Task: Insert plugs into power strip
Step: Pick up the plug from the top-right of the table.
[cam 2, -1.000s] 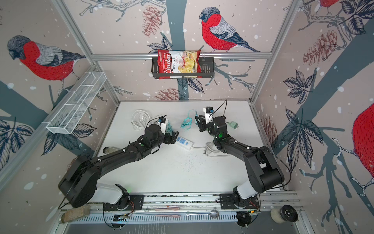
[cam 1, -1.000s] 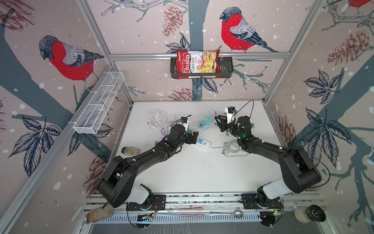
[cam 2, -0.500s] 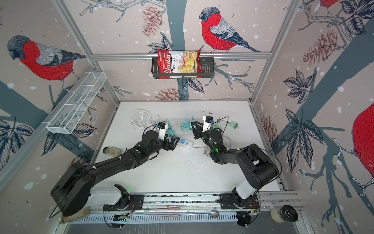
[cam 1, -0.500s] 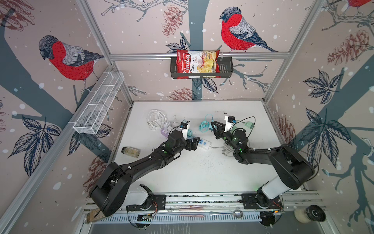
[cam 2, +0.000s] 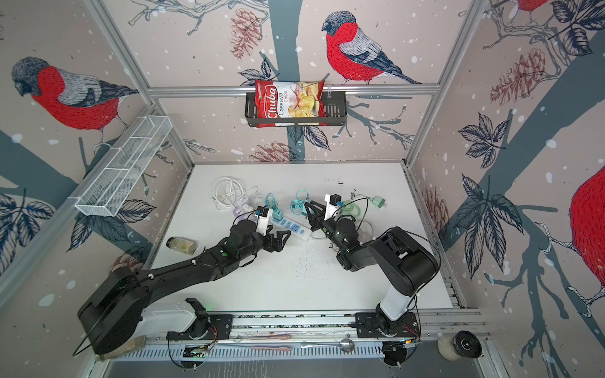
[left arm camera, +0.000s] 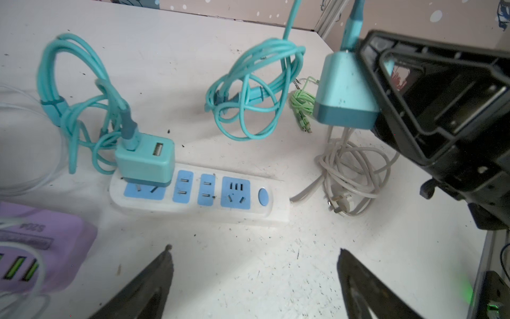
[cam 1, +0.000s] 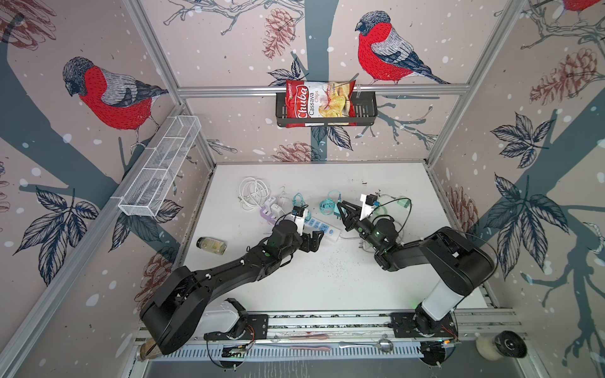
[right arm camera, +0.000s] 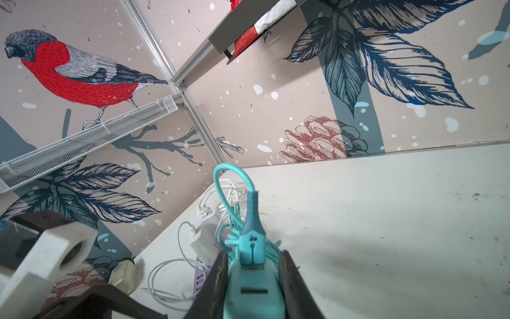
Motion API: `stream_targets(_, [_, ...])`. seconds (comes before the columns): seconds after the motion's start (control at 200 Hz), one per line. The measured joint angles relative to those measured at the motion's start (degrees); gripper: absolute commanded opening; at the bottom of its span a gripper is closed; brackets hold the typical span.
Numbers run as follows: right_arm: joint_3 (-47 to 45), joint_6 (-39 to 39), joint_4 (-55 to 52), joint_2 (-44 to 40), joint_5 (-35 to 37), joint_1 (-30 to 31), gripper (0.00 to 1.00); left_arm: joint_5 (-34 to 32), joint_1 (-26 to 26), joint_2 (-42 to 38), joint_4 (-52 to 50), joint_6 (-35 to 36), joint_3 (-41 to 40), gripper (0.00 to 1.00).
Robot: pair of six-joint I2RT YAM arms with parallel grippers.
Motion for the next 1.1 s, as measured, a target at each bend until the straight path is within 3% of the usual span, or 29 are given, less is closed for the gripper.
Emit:
stream_targets(0.475, [-1.9, 2.8, 0.2, -1.9, 7.2, 3.7, 0.00, -0.4, -2.3, 7.3, 17.4, -1.0, 1.1, 0.86])
stream_targets(1.101, [-0.7, 8.8, 2.4, 0.5, 7.3, 4.4, 0.00, -0.2, -2.4, 15.2, 25.3, 0.1, 5.5, 0.73])
